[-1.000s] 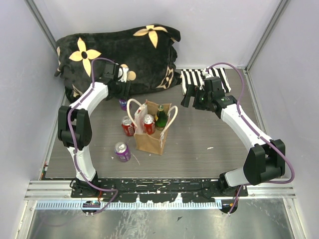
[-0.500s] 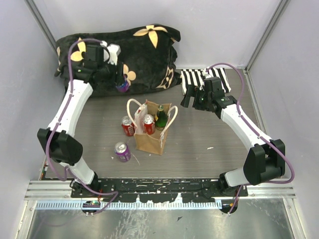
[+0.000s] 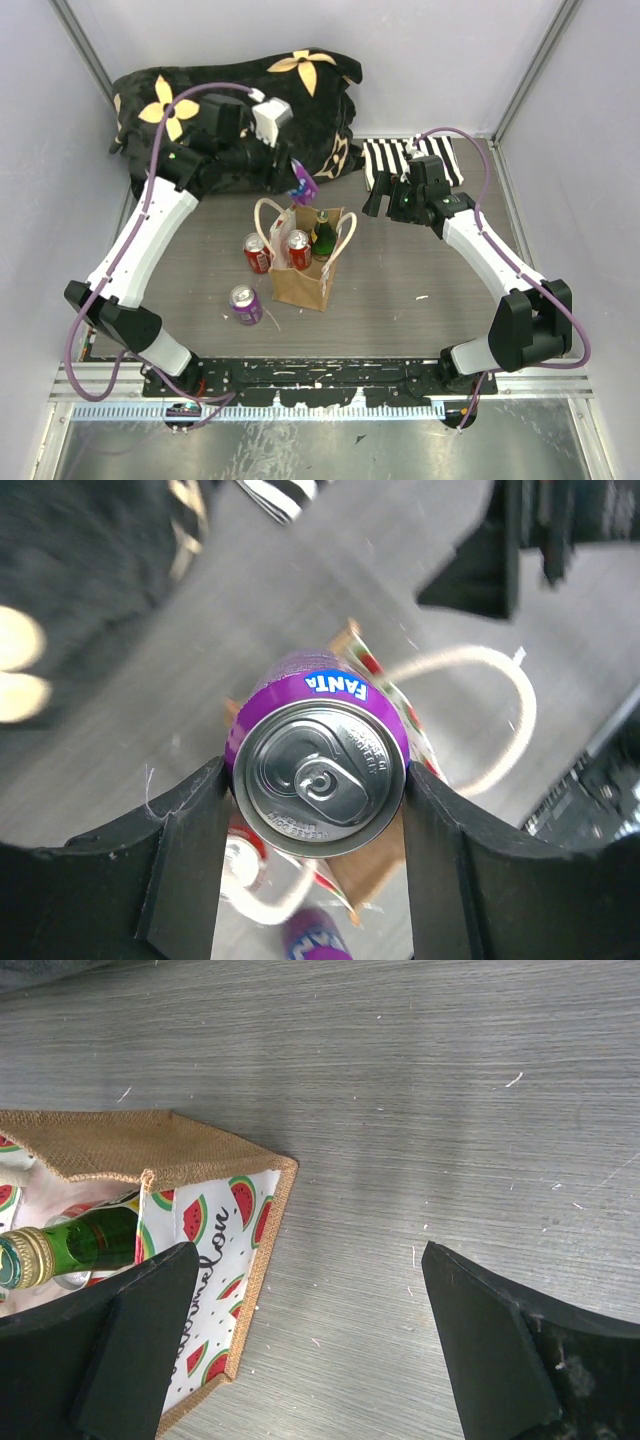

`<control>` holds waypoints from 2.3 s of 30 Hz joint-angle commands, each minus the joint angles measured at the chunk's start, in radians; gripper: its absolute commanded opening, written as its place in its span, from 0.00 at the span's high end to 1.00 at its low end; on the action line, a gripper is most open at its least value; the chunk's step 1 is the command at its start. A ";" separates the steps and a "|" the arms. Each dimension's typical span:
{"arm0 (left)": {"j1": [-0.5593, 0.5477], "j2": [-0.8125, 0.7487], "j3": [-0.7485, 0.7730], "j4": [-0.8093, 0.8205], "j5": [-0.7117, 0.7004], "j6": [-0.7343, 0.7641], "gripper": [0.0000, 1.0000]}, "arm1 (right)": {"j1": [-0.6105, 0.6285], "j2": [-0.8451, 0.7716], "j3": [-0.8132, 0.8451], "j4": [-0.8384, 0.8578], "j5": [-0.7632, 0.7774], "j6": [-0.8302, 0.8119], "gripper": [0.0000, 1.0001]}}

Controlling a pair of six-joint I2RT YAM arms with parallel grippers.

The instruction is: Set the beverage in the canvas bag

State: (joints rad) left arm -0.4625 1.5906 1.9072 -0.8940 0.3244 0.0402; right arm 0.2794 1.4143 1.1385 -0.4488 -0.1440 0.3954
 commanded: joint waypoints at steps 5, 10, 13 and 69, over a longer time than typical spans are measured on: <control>-0.120 -0.121 -0.154 0.001 0.043 0.015 1.00 | -0.005 -0.041 0.000 0.032 -0.009 0.002 0.00; -0.190 -0.149 -0.249 0.001 0.042 0.015 1.00 | -0.005 -0.046 -0.003 0.032 -0.012 0.003 0.00; -0.218 -0.163 -0.323 0.028 0.023 0.015 1.00 | -0.004 -0.049 -0.005 0.032 -0.011 0.004 0.00; -0.304 0.128 -0.630 0.446 -0.152 0.024 0.66 | -0.005 0.009 0.032 0.021 -0.036 -0.002 0.00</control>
State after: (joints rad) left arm -0.7582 1.7046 1.2804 -0.4992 0.1925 0.0696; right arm 0.2790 1.4258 1.1294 -0.4492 -0.1650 0.3954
